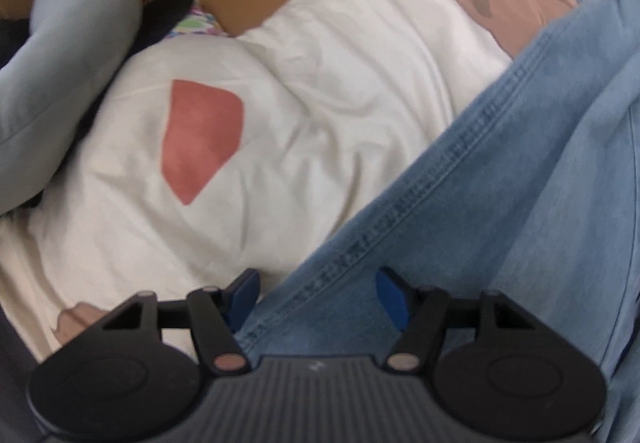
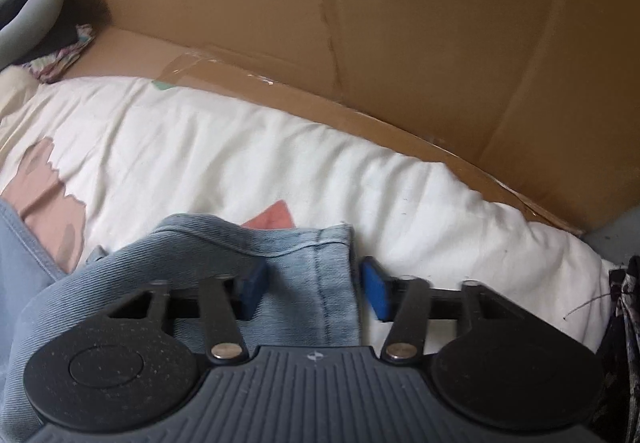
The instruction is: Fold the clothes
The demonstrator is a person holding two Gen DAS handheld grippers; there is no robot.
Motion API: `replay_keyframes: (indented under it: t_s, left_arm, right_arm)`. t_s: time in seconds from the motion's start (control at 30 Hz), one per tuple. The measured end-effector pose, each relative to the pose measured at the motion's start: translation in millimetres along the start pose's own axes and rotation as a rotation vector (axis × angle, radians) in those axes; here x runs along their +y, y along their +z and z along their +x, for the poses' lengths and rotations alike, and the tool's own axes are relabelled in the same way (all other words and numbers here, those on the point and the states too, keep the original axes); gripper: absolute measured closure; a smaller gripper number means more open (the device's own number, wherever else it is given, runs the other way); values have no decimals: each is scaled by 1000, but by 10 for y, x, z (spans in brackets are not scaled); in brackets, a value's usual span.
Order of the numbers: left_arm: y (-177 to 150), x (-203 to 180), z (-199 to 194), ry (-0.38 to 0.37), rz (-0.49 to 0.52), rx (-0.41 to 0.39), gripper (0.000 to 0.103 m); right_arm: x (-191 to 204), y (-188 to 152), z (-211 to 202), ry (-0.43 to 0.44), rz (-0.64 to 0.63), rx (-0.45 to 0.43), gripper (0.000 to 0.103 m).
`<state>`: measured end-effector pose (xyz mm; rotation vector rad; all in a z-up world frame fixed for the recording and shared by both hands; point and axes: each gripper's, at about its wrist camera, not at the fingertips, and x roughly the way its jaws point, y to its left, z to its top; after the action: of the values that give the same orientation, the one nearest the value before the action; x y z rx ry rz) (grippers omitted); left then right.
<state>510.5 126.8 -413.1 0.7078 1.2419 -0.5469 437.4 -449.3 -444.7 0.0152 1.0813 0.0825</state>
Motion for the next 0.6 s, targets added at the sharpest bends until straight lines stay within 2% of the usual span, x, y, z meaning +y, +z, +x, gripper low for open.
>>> replay_keyframes:
  t_s: [0.07, 0.1, 0.17, 0.27, 0.43, 0.5, 0.6]
  left_arm:
    - [11, -23, 14, -9, 20, 4, 35]
    - [9, -38, 18, -12, 34, 6, 35]
    - [7, -69, 27, -17, 62, 8, 35]
    - [-9, -74, 13, -19, 66, 2, 42]
    - [-55, -63, -124, 23, 74, -39, 84]
    - [-73, -59, -179, 40, 78, -56, 92]
    - [-101, -52, -261, 65, 83, -80, 98]
  right_arm:
    - [5, 6, -44, -16, -11, -9, 86]
    - [-2, 3, -79, -18, -13, -16, 89]
    - [2, -9, -159, -46, -29, -31, 91]
    - [-6, -10, -298, -116, -39, -55, 92]
    - [-39, -16, -541, -191, -24, -99, 92]
    - [-33, -31, -617, -218, -27, -118, 92]
    - [-67, -33, -719, -255, -5, -152, 92]
